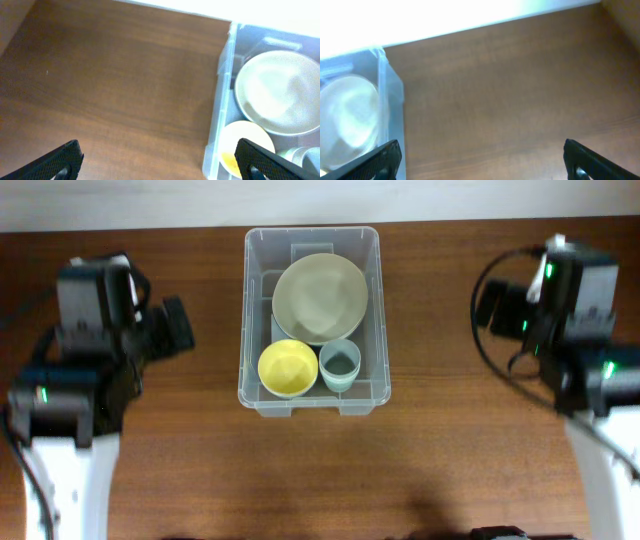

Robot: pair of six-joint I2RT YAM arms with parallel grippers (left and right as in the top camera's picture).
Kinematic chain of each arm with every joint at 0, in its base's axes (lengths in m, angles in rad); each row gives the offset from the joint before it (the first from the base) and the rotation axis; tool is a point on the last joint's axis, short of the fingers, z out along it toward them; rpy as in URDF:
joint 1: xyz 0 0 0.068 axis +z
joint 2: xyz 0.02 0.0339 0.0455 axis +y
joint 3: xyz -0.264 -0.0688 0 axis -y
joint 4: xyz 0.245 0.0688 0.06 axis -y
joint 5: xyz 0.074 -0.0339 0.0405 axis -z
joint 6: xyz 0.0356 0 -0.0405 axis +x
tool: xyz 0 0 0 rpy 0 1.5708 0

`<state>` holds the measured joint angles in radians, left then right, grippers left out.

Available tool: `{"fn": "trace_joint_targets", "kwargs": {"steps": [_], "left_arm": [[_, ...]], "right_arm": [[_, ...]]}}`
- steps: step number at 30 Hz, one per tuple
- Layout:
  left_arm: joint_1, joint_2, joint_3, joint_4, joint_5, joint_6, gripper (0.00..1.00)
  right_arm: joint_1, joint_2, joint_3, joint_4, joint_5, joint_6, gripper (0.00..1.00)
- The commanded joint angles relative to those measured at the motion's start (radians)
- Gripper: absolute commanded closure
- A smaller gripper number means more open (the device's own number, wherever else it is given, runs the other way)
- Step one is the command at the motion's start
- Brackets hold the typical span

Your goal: Pack container

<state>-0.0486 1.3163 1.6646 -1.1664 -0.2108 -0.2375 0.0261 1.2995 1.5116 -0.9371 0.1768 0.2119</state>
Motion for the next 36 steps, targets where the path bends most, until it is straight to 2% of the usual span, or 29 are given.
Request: {"fn": "trace_joint_targets", "kwargs": {"steps": [1, 8, 12, 23, 36], "left_arm": [[-0.034, -0.216, -0.243, 0.061, 0.012, 0.056, 0.01], [-0.063, -0.687, -0.685, 0.187, 0.012, 0.042, 0.01], [-0.063, -0.851, -0.810, 0.183, 0.012, 0.042, 0.01], [-0.063, -0.879, -0.822, -0.009, 0.012, 0.042, 0.01], [-0.063, -0.879, -0.822, -0.020, 0.012, 0.042, 0.01]], "right_arm": [[0.001, -0.232, -0.297, 0.091, 0.019, 0.033, 0.01], [0.001, -0.627, -0.647, 0.119, 0.083, 0.033, 0.01], [0.001, -0.752, -0.717, 0.114, 0.082, 0.033, 0.01], [0.001, -0.757, -0.718, 0.103, 0.082, 0.032, 0.01], [0.001, -0.778, -0.721, 0.081, 0.039, 0.032, 0.01]]}}
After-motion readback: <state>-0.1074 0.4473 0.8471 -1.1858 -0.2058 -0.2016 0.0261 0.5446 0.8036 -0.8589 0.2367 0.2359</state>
